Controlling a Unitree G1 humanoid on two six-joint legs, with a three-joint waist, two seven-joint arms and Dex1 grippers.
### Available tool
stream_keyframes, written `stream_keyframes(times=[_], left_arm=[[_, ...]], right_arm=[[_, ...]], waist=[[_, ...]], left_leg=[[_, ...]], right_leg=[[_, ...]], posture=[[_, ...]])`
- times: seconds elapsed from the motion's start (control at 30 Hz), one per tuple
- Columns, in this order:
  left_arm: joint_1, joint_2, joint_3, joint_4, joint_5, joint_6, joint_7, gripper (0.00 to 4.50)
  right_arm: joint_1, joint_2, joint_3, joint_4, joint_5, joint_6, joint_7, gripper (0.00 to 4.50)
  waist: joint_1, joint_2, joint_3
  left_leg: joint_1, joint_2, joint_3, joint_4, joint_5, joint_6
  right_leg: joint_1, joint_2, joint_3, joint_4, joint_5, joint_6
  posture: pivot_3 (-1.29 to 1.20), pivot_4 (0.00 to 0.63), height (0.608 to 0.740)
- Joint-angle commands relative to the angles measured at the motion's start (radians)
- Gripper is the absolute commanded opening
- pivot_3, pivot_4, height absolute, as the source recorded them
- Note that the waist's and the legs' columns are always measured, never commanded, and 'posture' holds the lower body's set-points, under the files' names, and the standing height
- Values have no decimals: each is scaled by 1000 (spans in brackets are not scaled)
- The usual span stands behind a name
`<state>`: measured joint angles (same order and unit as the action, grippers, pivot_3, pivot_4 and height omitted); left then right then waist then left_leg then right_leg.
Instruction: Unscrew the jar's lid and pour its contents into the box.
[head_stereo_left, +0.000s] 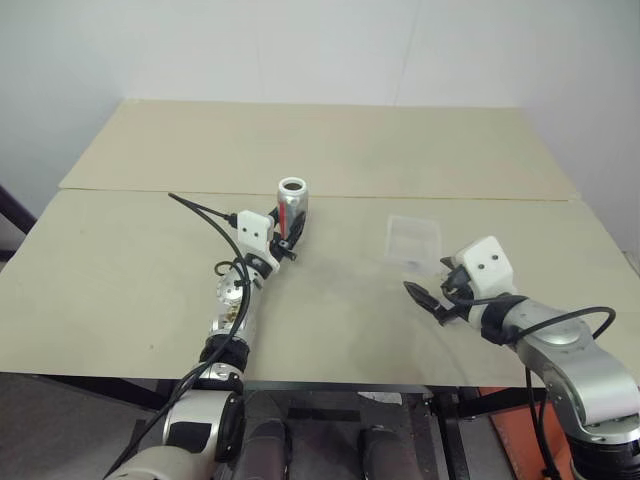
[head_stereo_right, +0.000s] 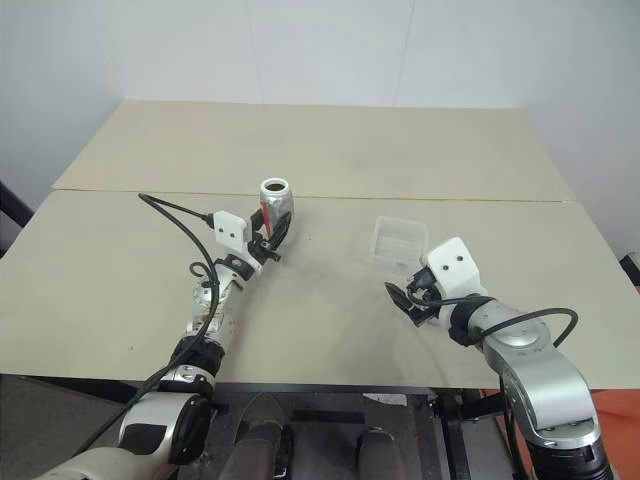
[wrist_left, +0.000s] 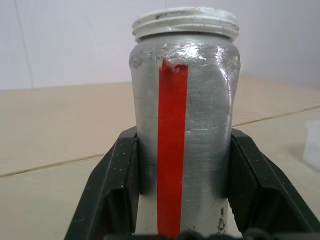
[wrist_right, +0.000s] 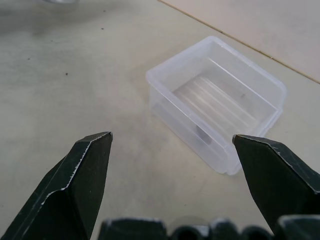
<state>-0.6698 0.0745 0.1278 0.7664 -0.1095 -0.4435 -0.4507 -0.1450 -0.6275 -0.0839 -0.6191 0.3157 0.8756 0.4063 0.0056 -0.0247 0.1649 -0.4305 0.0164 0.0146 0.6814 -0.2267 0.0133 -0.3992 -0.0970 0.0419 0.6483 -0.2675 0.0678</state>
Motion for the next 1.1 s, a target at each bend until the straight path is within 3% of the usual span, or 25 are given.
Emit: stream_keyframes(times=[0.03,0.3,0.57,0.77,1.0,1.1], left_arm=[[2,0,-19,8,7,-38,3,1987],[41,6,-34,43,1,-49,3,1987],[73,-3,-28,-22,-38,-40,-13,4449],[161,-3,-47,-179,-43,8,-12,4480],[353,14,-70,-518,-32,162,60,4480],[439,50,-84,-655,-97,251,-6,4480]], right_arm=[[-5,-6,-10,-26,-9,-35,5,4460],[6,-13,-18,-33,-15,-35,8,4460],[4,-14,-16,-25,-29,-42,16,4500],[-9,-16,-3,-2,-38,-60,29,4500],[-35,-19,45,25,-50,-87,61,4500],[-51,-17,57,45,-56,-99,71,4500]], waist=[[0,0,0],[0,0,0],[0,0,0],[-4,0,0],[-10,0,-1],[-13,0,-1]], left_leg=[[0,0,0,0,0,0],[1,0,0,0,0,0],[7,0,0,-1,0,0],[8,0,-2,-1,0,0],[9,1,-3,-1,0,0],[9,1,-3,-1,0,0]], right_leg=[[0,0,0,0,0,0],[1,0,0,0,0,0],[8,0,0,-1,0,0],[8,0,0,-1,0,0],[9,0,0,-1,0,0],[9,0,0,-1,0,0]], posture=[[0,150,740],[0,150,740],[0,150,740],[0,150,740],[0,150,740],[0,150,740]])
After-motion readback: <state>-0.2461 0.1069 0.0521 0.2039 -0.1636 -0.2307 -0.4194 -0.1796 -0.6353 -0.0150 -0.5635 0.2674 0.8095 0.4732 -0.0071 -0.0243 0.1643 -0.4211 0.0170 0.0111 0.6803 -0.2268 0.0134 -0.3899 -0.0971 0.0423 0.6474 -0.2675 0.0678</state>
